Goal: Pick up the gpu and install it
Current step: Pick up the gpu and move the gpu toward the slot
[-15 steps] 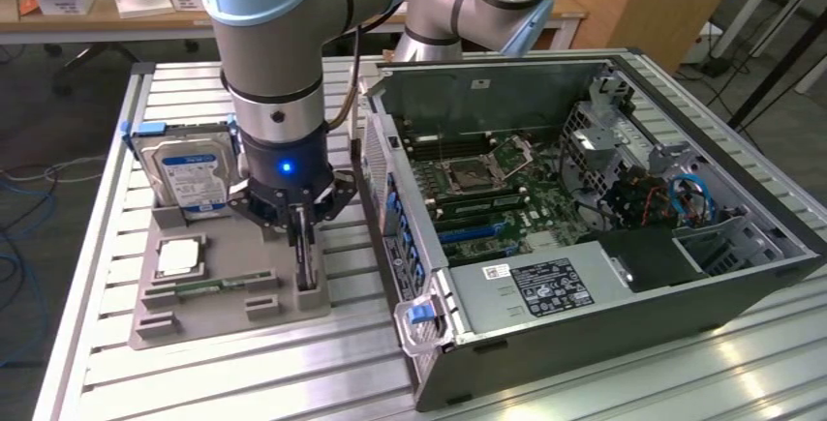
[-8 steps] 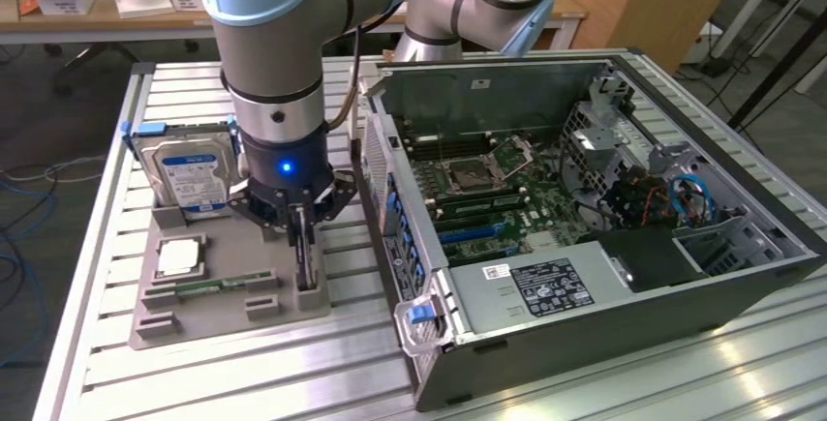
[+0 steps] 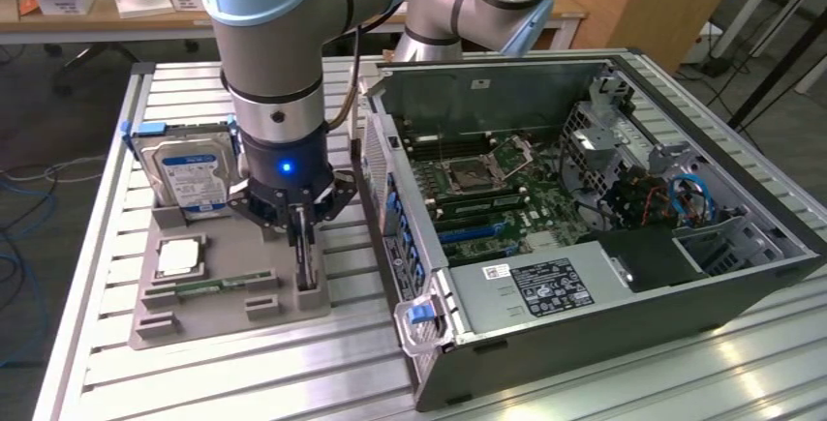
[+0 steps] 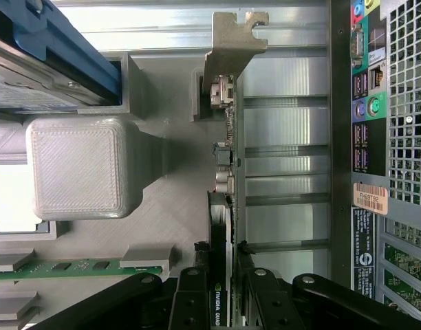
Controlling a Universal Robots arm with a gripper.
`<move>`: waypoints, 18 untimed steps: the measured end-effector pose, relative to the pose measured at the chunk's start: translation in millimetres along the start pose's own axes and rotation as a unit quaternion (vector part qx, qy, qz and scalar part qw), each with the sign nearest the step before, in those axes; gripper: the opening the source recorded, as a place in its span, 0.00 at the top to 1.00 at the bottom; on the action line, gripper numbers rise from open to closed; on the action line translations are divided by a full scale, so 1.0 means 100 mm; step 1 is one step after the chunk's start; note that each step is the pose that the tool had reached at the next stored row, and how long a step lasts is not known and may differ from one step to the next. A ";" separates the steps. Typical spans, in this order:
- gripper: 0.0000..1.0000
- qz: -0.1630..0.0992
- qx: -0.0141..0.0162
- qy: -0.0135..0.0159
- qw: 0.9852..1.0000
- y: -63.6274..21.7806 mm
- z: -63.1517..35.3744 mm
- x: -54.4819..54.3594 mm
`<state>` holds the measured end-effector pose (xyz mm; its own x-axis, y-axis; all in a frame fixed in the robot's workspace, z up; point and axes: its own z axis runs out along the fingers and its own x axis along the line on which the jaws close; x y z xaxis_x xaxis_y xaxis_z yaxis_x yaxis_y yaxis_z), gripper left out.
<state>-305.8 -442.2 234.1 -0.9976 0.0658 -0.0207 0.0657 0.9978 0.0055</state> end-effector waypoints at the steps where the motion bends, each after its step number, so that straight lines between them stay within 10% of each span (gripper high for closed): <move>1: 0.74 0.000 0.000 0.000 1.000 0.000 0.000 0.00; 18: 0.74 0.000 0.000 0.000 1.000 0.001 -0.006 0.00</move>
<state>-305.8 -442.1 234.8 -0.9976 0.0657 -0.0211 0.0656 0.9978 0.0060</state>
